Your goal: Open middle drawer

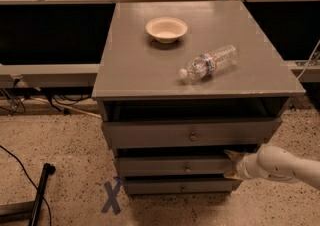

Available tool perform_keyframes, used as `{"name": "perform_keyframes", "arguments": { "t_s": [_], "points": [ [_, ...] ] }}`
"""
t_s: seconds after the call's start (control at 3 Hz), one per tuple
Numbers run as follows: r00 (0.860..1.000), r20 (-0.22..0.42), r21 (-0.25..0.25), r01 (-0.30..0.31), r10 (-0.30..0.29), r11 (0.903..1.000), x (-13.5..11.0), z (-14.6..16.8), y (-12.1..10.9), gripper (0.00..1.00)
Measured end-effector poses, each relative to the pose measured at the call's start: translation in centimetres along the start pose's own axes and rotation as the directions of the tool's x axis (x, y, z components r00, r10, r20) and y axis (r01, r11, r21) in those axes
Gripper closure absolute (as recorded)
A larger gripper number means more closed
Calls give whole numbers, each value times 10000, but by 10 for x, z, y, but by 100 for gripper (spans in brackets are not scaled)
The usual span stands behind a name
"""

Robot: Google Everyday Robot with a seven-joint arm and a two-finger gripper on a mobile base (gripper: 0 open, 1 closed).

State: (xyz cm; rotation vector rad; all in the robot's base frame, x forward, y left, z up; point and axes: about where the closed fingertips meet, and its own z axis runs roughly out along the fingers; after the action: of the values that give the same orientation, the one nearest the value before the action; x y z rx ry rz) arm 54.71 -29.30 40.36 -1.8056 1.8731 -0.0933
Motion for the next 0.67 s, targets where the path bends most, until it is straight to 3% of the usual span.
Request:
{"name": "perform_keyframes", "arguments": {
  "t_s": [0.67],
  "points": [
    [9999, -8, -175, -148, 147, 9997, 5, -7, 10, 40]
  ]
}}
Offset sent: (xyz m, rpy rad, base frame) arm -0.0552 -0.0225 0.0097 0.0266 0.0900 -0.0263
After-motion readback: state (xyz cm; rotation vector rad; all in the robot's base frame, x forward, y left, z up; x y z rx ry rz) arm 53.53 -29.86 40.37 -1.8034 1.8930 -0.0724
